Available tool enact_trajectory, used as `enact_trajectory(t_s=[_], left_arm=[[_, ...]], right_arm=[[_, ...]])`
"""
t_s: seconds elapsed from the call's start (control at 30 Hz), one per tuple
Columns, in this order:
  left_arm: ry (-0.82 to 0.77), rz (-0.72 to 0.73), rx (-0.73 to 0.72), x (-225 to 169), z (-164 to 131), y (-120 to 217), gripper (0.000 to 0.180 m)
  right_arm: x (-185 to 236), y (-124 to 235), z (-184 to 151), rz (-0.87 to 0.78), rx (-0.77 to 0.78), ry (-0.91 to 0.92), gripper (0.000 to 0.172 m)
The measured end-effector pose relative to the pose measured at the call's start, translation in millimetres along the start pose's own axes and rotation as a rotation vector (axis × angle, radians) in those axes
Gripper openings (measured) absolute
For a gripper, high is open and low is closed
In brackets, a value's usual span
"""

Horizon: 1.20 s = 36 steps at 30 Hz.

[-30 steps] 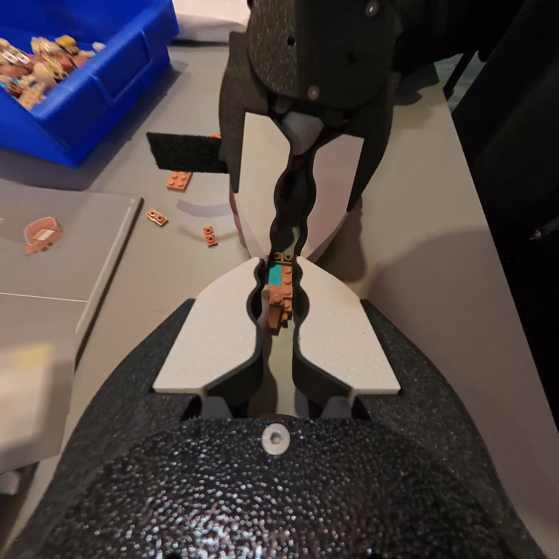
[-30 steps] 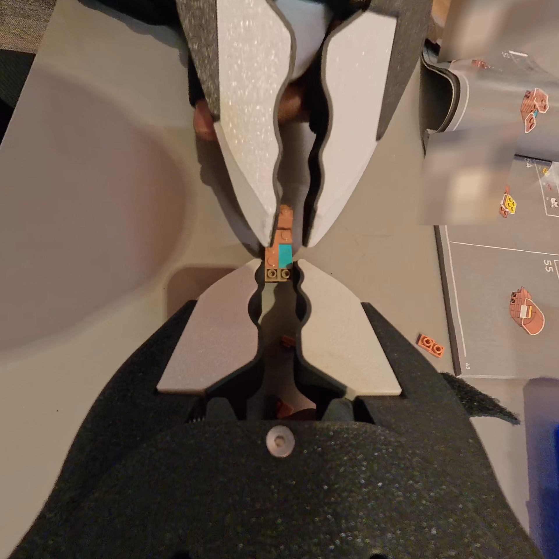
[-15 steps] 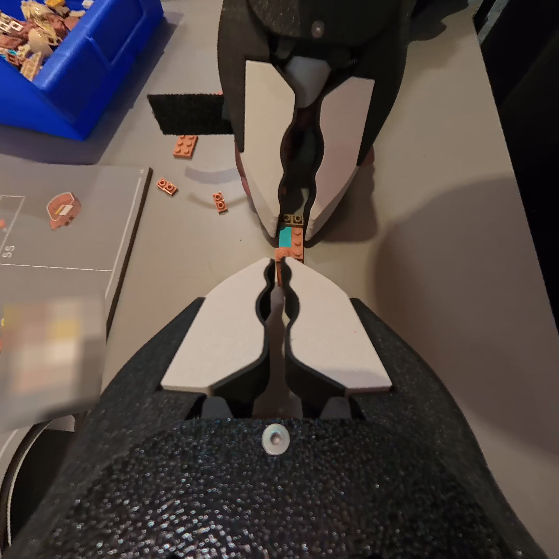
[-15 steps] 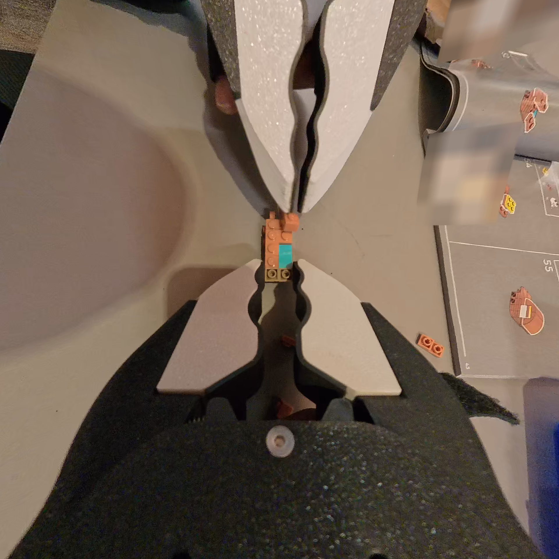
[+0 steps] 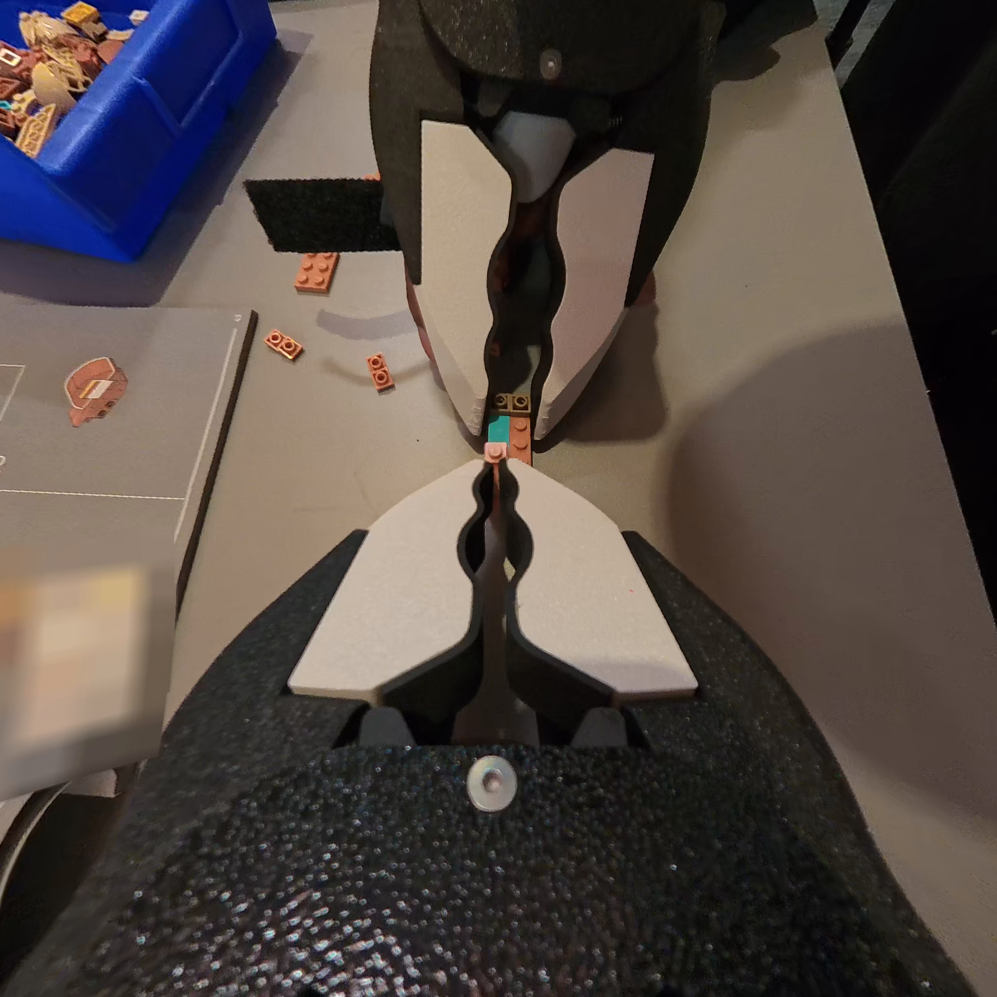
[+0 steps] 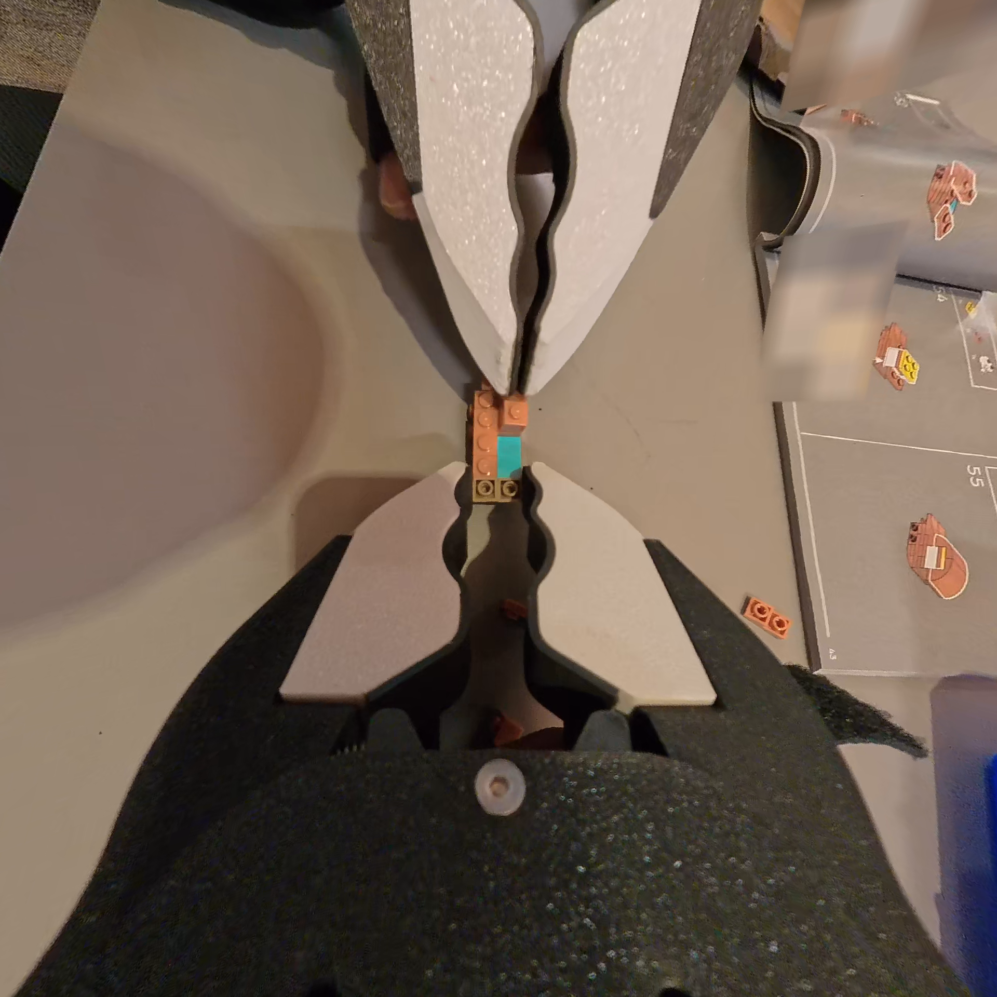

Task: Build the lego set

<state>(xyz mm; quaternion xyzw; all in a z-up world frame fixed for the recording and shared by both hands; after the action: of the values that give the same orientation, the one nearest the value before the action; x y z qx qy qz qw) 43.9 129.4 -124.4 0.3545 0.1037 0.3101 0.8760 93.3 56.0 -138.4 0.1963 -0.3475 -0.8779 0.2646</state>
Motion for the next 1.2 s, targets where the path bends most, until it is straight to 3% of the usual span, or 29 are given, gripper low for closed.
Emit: enact_trajectory(t_s=[0.2,0.5,0.77,1.2], left_arm=[[0.010,0.007,-0.012,2,-1,5,0.006],[0.077,-0.025,0.077,7,-20,4,0.029],[0.141,-0.069,-0.072,9,-9,5,0.033],[0.188,-0.060,-0.280,13,14,10,0.028]], right_arm=[[0,0,0,0.002,0.000,-0.002,0.017],[-2,2,0,0.017,-0.024,-0.032,0.017],[-13,14,3,0.060,-0.128,-0.150,0.017],[-23,35,13,0.065,-0.211,-0.182,0.017]])
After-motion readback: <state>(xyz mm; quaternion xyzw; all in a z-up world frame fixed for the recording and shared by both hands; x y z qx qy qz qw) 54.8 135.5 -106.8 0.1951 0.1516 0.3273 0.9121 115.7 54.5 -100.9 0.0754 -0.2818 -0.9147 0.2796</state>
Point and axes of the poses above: each gripper's, where its closed fingertips meet, y back along the fingers, z out of its top, x = y × z across the jaws, the point moved 5 cm from there along y, back along the fingers, and after that the axes turned 4 degrees about x, right-handed, at the moved point
